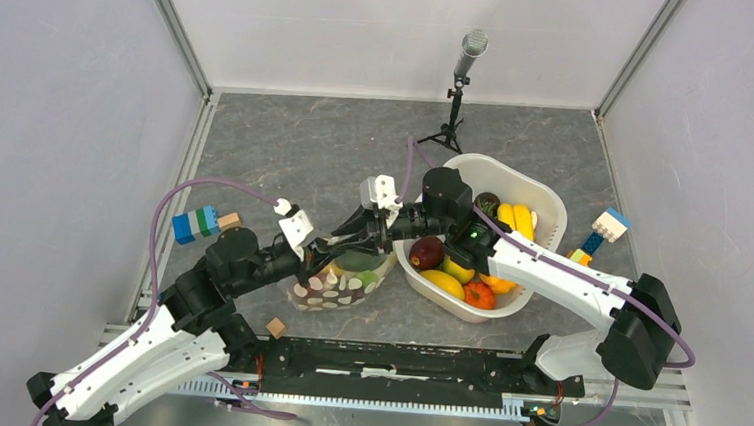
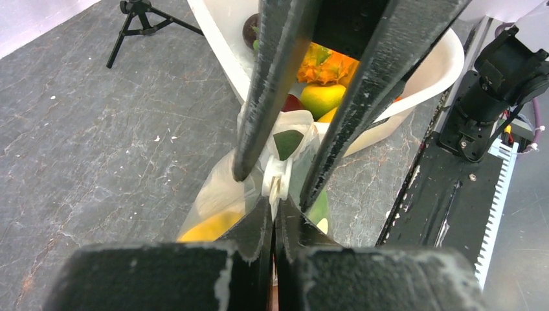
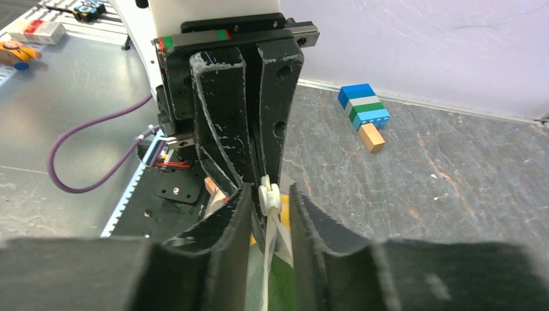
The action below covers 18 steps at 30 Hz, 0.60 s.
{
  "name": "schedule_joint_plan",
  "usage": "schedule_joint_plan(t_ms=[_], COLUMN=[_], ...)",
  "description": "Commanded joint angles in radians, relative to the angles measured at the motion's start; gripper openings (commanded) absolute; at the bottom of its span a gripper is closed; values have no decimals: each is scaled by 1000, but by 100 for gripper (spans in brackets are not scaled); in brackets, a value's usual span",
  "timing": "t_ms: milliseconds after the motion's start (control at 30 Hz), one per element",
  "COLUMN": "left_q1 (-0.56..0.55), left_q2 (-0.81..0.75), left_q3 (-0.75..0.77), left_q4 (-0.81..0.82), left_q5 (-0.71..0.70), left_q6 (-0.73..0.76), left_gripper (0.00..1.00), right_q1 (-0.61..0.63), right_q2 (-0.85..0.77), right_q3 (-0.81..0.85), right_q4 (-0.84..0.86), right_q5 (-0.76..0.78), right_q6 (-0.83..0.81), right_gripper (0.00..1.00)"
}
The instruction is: Place the food in the zip-top bag and seal the zipper
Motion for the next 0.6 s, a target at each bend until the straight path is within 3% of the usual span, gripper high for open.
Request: schedule_joint_plan(t_ms=[0,133,200,333,400,567], left_q1=[-2,-2,-2,-2,-2,-2], left_q2=[-26,-30,-30,-29,-29,-39], left_q3=[32,30,29,26,25,27], left_q4=[60,62,62,67,68,64], left_q5=[8,7,7,9,9,-10], left_q6=[29,28,27,25,25,25], left_gripper=[2,2,2,2,2,2], right_q1=[-1,0,-1,-1,-2,-1], right_q2=[-12,-15,-17,-16,-11,-16], right_q3=[13,8,11,15,17,5], right_q4=[16,18,14,11,1,-27], right_q5=[10,17,11,-4,-18,19], right_q6=[-10,-10,-15,-19,-22,-43], right_gripper=[40,41,31,24,12,2])
